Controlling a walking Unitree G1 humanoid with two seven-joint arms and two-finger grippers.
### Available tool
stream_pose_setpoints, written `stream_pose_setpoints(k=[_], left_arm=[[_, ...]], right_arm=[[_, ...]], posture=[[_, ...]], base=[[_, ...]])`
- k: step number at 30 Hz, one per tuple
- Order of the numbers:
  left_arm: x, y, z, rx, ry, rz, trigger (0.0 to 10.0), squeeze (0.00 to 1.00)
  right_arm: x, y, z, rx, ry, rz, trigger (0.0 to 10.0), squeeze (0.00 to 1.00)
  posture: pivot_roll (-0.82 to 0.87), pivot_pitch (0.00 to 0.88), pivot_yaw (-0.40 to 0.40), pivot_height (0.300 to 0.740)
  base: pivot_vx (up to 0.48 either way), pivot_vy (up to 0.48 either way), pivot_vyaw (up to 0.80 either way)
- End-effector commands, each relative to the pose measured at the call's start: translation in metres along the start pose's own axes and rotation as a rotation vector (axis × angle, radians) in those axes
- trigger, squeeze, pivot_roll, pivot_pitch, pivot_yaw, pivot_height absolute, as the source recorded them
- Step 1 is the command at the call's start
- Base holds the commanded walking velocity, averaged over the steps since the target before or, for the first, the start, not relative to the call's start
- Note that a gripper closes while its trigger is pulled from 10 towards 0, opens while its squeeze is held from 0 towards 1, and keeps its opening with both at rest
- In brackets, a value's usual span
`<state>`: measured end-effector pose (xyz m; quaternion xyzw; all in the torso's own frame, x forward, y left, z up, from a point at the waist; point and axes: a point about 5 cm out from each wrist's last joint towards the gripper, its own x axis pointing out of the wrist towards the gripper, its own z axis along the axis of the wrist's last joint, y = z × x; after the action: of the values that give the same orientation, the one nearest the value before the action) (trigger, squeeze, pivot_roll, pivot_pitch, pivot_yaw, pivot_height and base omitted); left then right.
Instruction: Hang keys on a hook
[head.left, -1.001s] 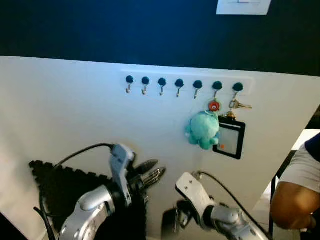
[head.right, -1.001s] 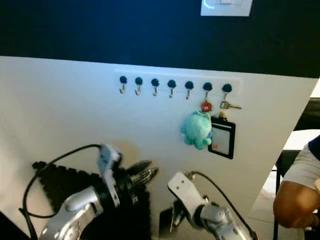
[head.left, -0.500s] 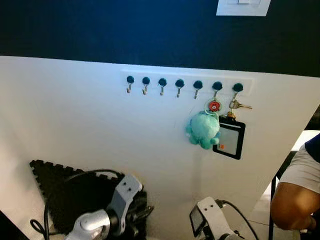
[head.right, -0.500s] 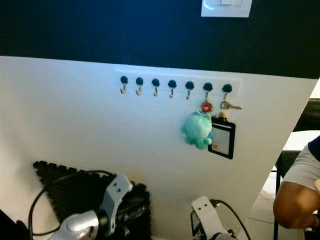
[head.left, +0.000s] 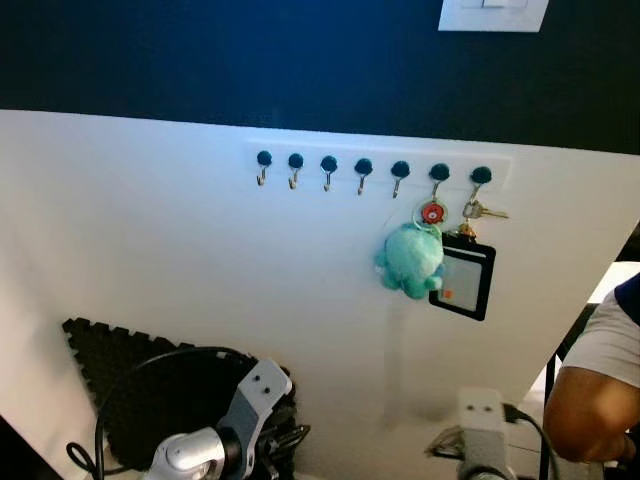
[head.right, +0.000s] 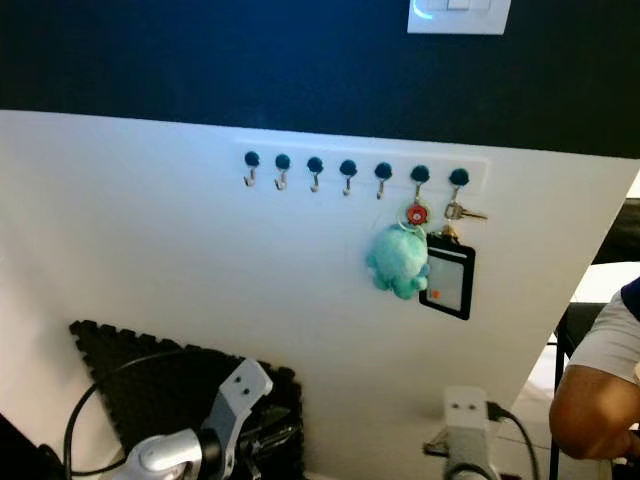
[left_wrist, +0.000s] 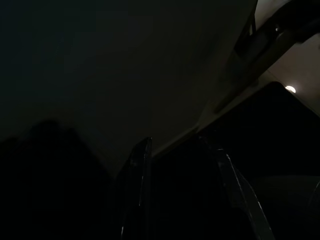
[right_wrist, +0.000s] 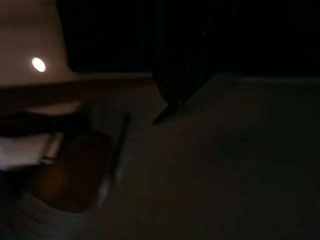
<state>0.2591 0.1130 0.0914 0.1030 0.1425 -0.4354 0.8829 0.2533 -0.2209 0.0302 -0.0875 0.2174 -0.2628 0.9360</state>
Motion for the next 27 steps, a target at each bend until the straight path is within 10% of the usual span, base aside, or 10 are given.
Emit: stream_pose_setpoints(k=[1, 11, 27], left_arm=[[0.001, -0.003, -0.004, 0.017, 0.023, -0.013, 10.0, 0.00], [0.001, -0.006, -0.003, 0.020, 0.024, -0.029, 10.0, 0.00], [-0.002, -0.006, -0.002, 0.026, 0.031, -0.046, 10.0, 0.00]], right_arm=[[-0.002, -0.004, 0.004, 0.034, -0.024, -0.060, 10.0, 0.00], [-0.006, -0.034, 0.027, 0.293, -0.064, -0.334, 10.0, 0.00], [-0.019, -0.038, 0.068, 0.448, -0.182, -0.332, 10.0, 0.00]], posture=[[0.01, 0.100, 0.010, 0.740], [0.00, 0.114, 0.007, 0.740], [0.00, 0.129, 0.018, 0.740]], base=[[0.000, 0.000, 0.00], [0.000, 0.000, 0.00], [0.000, 0.000, 0.00]])
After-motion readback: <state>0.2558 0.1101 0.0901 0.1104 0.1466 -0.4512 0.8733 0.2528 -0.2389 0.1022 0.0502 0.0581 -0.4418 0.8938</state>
